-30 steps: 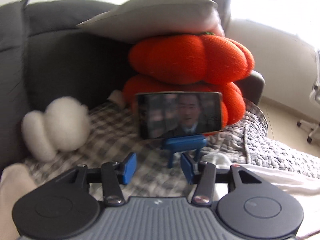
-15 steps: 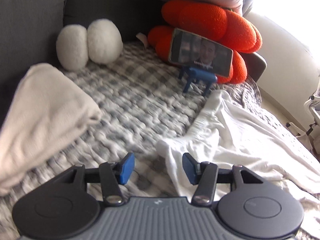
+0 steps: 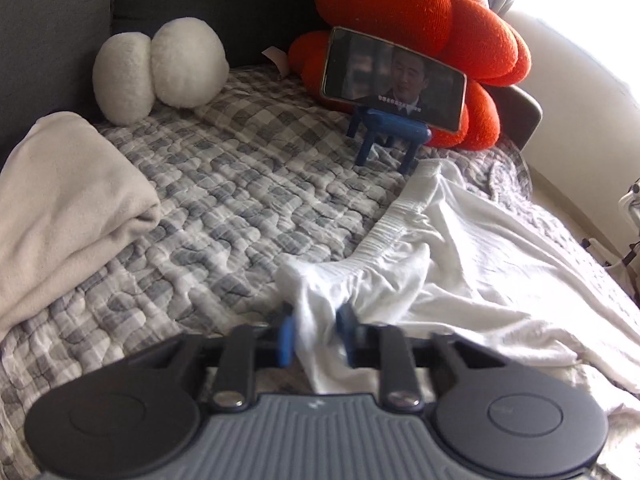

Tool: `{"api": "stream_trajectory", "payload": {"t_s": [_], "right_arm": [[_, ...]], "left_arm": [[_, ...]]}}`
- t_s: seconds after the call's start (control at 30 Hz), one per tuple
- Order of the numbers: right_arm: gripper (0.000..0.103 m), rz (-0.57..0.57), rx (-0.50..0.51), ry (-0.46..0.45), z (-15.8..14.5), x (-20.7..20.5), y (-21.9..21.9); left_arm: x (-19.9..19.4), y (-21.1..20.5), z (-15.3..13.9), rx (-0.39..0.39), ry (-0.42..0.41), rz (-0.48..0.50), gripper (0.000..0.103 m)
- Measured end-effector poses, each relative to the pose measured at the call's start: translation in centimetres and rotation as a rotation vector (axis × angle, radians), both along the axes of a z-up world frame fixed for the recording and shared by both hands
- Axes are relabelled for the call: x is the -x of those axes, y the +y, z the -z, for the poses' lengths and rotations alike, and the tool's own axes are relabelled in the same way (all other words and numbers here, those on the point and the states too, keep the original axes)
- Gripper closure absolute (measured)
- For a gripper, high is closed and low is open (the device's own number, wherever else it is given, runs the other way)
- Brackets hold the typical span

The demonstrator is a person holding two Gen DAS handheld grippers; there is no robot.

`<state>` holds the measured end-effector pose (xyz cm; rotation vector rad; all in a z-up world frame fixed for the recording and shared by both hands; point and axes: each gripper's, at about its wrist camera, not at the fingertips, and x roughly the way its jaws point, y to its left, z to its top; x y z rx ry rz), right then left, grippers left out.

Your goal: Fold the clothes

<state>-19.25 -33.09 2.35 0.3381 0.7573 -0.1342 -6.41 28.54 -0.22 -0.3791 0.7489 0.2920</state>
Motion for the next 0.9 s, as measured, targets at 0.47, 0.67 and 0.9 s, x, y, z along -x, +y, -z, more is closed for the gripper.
{"api": "stream_trajectory", "payload": {"t_s": [0.47, 0.67, 0.9], "right_arm": [[0.073, 0.038, -0.090, -0.047, 0.5, 0.5, -0.4], [0.101, 0.003, 0.115, -0.025, 0.0, -0.7, 2.7], [0.102, 0.142, 0.163, -0.176, -6.0, 1.3, -0.7]], "left_arm": [[0.6, 1.4, -1.6, 0.046, -0.043, -0.038, 0.100], [0.4, 2.1, -1.1, 0.113, -0.041, -0.062, 0.100], [2.2, 3.0, -3.9, 0.172, -0.088, -0.070, 0.100]]}}
